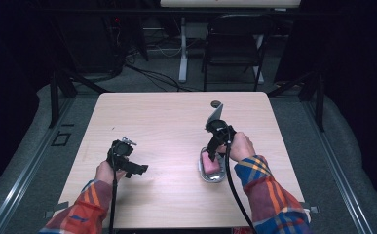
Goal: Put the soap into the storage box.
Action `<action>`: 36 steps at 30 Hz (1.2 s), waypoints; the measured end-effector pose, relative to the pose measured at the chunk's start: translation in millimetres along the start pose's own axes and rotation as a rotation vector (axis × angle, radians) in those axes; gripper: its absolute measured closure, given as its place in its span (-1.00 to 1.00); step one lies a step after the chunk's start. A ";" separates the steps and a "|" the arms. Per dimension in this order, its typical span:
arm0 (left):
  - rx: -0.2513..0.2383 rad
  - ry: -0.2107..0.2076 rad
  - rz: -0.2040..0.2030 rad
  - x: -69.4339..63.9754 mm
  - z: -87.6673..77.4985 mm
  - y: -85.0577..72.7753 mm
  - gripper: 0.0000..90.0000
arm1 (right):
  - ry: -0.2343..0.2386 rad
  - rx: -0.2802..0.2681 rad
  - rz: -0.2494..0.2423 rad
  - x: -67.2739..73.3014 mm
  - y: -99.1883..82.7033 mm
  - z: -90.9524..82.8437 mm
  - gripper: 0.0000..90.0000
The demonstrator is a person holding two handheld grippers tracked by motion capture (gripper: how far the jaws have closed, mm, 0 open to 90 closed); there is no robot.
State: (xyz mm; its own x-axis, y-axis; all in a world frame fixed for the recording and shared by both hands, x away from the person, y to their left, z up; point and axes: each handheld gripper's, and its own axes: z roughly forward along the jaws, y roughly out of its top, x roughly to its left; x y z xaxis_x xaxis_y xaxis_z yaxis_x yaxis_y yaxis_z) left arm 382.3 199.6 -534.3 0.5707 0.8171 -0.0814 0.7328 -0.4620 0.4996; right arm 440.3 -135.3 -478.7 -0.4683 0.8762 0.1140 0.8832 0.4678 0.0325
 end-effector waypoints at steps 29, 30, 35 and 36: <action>-0.024 -0.008 0.002 -0.9 -1.1 -0.2 -1.00 | -0.068 -0.285 -0.103 -50.7 -81.8 -50.8 -1.00; -0.023 -0.008 0.005 -1.1 -1.3 -0.2 -1.00 | -0.071 -0.284 -0.105 -51.6 -84.7 -51.4 -1.00; -0.019 -0.004 0.006 -2.5 -1.8 -1.1 -1.00 | -0.091 -0.315 -0.117 -54.8 -98.1 -51.8 -1.00; -0.020 -0.006 0.008 -2.6 -1.8 -1.4 -1.00 | -0.106 -0.317 -0.125 -55.1 -100.6 -51.5 -1.00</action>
State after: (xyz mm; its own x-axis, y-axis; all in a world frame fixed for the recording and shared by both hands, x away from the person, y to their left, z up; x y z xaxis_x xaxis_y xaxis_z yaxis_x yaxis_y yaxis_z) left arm 379.1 198.7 -533.2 0.5787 0.8114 -0.0821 0.7207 -0.4616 0.5171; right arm 378.6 -236.6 -437.1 -0.5581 0.8297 -0.0138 0.7751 0.5272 0.3482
